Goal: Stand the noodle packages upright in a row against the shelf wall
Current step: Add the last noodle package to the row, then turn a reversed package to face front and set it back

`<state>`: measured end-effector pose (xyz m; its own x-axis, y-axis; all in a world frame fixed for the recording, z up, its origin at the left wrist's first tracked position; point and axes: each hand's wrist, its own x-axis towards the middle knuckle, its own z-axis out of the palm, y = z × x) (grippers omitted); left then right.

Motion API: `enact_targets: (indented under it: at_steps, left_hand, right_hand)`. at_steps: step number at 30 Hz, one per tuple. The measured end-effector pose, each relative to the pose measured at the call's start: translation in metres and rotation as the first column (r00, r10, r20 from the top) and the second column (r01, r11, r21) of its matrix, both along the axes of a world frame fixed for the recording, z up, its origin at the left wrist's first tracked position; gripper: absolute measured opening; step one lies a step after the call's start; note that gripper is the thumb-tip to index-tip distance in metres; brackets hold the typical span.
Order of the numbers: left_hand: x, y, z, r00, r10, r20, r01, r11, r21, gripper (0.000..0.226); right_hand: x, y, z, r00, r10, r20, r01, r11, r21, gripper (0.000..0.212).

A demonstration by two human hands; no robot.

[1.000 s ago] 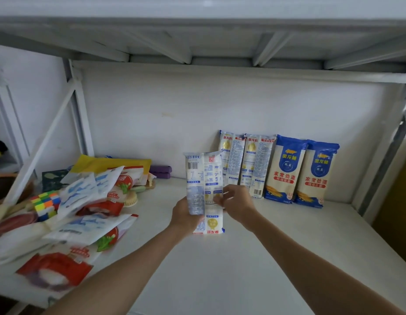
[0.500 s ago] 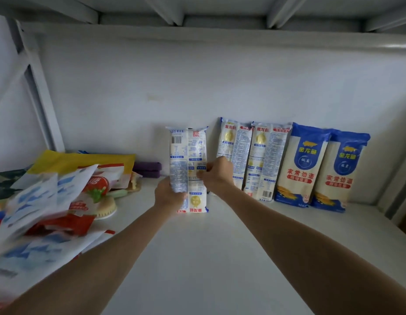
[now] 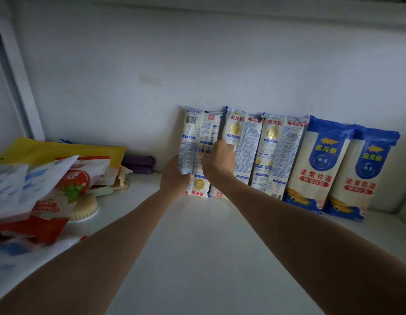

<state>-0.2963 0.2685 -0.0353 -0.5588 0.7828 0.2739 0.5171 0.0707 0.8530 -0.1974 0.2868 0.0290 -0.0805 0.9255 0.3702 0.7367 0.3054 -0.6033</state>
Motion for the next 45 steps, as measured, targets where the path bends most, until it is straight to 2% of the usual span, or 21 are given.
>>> enact_targets:
  at_steps: [4, 8, 10, 12, 14, 18, 21, 23, 24, 26, 33, 41, 45]
  left_hand:
    - [-0.001, 0.003, -0.003, 0.999, 0.020, -0.048, -0.020, 1.000, -0.009, 0.027]
    - [0.001, 0.003, 0.000, 0.997, 0.007, -0.083, -0.009, 1.000, -0.026, 0.028]
    - [0.002, 0.003, -0.001, 1.000, -0.001, -0.030, 0.000, 1.000, -0.018, 0.028]
    - [0.004, 0.001, -0.002, 0.994, 0.013, 0.112, -0.013, 1.000, 0.004, 0.034]
    - [0.005, -0.003, -0.005, 0.973, 0.050, 0.224, -0.058, 0.998, 0.028, 0.042]
    - [0.009, -0.008, -0.015, 0.966, 0.126, 0.226, -0.148, 0.985, 0.084, 0.044]
    - [0.023, -0.017, -0.014, 0.963, 0.220, 0.157, -0.239, 0.964, 0.116, 0.028]
    - [0.043, -0.028, -0.010, 0.945, 0.262, 0.198, -0.296, 0.940, 0.167, 0.019]
    - [0.052, -0.032, -0.009, 0.939, 0.259, 0.227, -0.304, 0.933, 0.192, 0.022]
    - [0.073, -0.034, -0.005, 0.940, 0.210, 0.270, -0.265, 0.945, 0.189, 0.033]
    - [0.141, -0.012, 0.014, 0.927, -0.131, 0.351, 0.072, 0.982, 0.175, 0.033]
    - [0.170, 0.008, 0.003, 0.940, -0.112, 0.323, 0.060, 0.984, 0.166, 0.030]
    - [0.170, 0.012, 0.009, 0.949, -0.168, 0.268, 0.137, 0.982, 0.132, 0.038]
  right_hand:
    - [0.002, 0.002, 0.002, 0.996, 0.019, 0.091, -0.024, 0.999, 0.046, 0.022]
    - [0.011, -0.001, -0.006, 0.998, 0.046, 0.037, -0.047, 0.998, 0.041, 0.016]
    - [0.022, -0.002, -0.015, 0.998, 0.062, -0.004, -0.062, 0.998, 0.013, 0.011]
    - [0.037, -0.002, -0.025, 0.997, 0.069, -0.029, -0.069, 0.997, -0.023, 0.003]
    - [0.054, -0.002, -0.033, 0.997, 0.067, -0.041, -0.069, 0.996, -0.063, 0.009]
    - [0.091, -0.006, -0.036, 0.992, 0.048, -0.116, -0.060, 0.992, -0.109, 0.013]
    - [0.123, -0.007, -0.038, 0.983, 0.016, -0.182, -0.040, 0.991, -0.127, 0.007]
    - [0.147, -0.009, -0.042, 0.977, 0.003, -0.212, -0.033, 0.990, -0.135, 0.007]
    - [0.158, -0.009, -0.044, 0.972, -0.006, -0.234, -0.027, 0.990, -0.139, 0.010]
    - [0.180, -0.008, -0.049, 0.957, -0.044, -0.287, -0.002, 0.987, -0.159, 0.014]
    - [0.203, 0.005, -0.056, 0.837, -0.111, -0.535, -0.006, 0.977, -0.212, 0.016]
    - [0.194, 0.023, -0.054, 0.819, -0.160, -0.551, 0.096, 0.985, -0.144, 0.020]
    - [0.194, 0.023, -0.055, 0.820, -0.020, -0.572, -0.065, 0.990, -0.128, 0.039]
